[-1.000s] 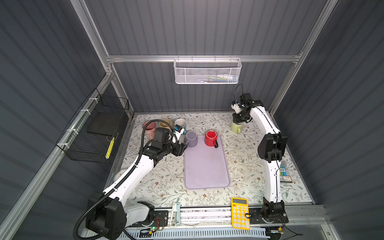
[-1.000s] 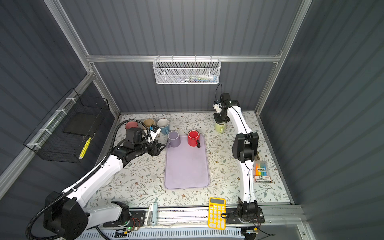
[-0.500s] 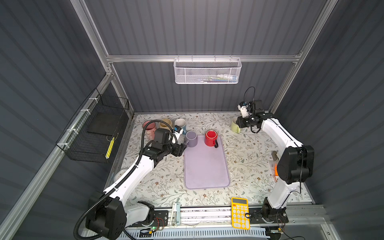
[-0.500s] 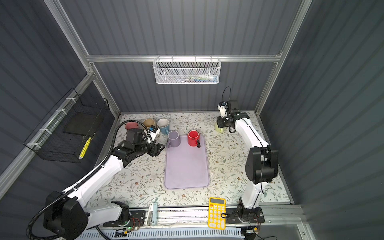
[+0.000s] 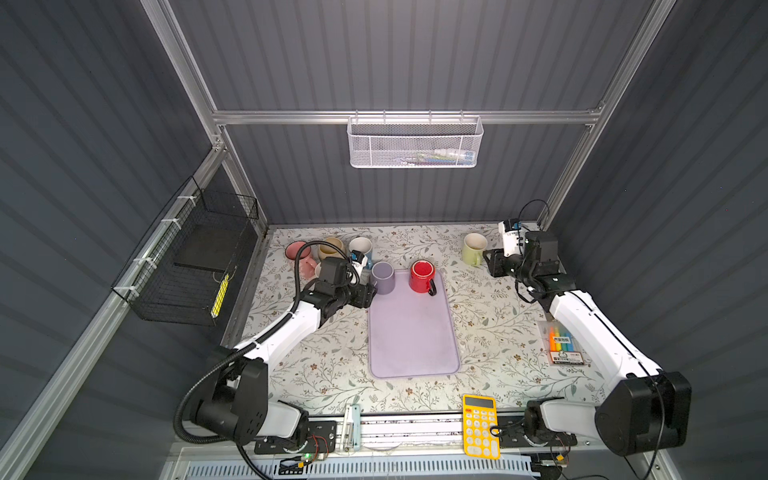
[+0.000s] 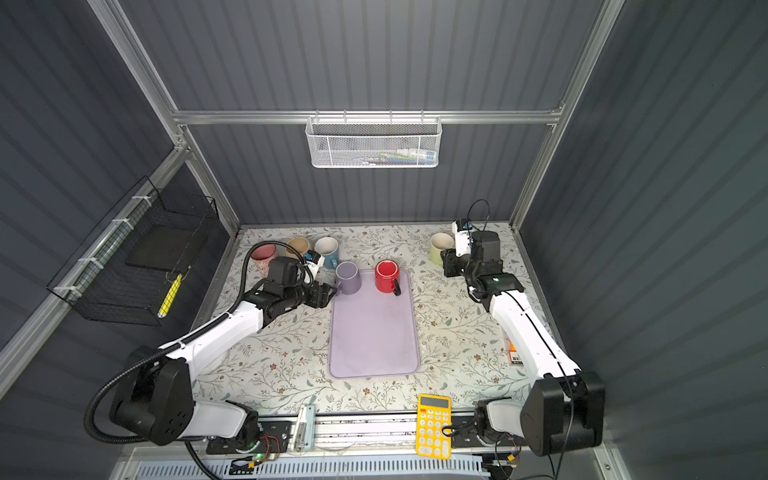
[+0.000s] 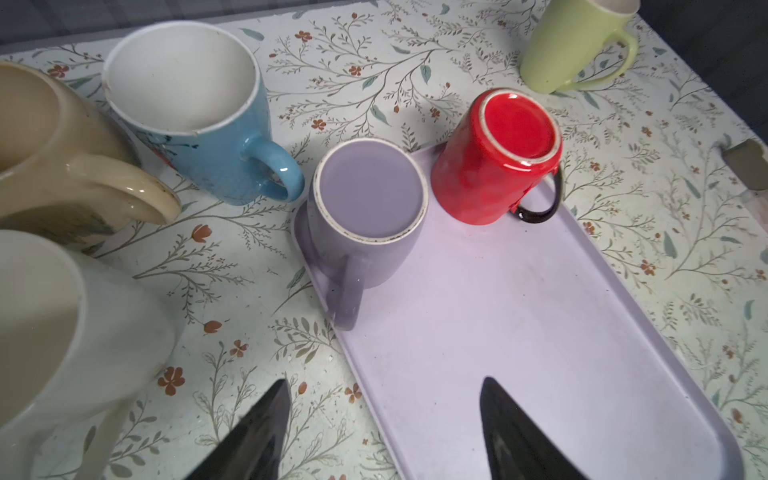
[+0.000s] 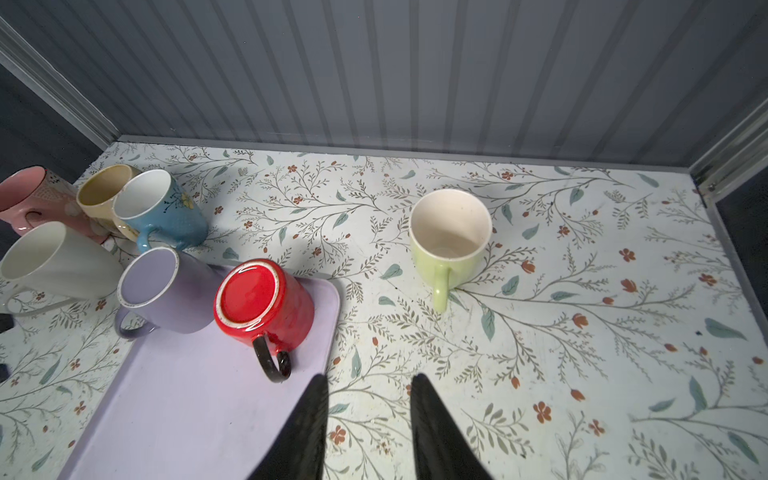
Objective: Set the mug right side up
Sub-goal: 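Draw the right gripper back while the left gripper lowers over the lilac mug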
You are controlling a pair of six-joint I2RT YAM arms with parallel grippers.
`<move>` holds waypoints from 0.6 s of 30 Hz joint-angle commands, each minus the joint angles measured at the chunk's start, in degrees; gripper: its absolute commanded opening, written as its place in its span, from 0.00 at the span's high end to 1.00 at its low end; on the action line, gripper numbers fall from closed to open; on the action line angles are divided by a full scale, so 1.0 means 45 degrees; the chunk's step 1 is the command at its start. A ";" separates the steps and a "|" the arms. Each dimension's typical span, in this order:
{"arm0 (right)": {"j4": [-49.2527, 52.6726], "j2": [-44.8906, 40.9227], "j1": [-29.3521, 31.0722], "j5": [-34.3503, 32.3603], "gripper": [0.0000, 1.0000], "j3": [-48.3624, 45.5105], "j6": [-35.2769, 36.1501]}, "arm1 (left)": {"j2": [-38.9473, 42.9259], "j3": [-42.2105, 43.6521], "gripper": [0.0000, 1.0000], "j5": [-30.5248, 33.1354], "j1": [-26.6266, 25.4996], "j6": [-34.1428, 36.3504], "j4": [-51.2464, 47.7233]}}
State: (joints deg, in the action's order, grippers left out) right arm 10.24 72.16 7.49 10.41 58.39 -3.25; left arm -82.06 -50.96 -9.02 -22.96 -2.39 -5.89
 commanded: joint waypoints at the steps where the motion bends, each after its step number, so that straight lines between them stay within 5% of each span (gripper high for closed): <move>1: -0.0626 -0.0589 -0.0043 0.0226 0.64 -0.0675 -0.0547 | -0.0363 0.0308 0.27 0.0328 -0.0150 -0.0359 0.1244; 18: -0.0761 -0.1428 -0.0052 0.0193 0.63 -0.1643 -0.0680 | -0.2075 -0.0314 0.32 0.1342 -0.0341 0.2064 0.1400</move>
State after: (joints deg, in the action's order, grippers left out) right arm 8.21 66.15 7.49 10.59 52.01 -5.61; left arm -90.15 -50.63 -4.19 -24.34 4.34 -0.23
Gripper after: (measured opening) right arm 0.367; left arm 0.679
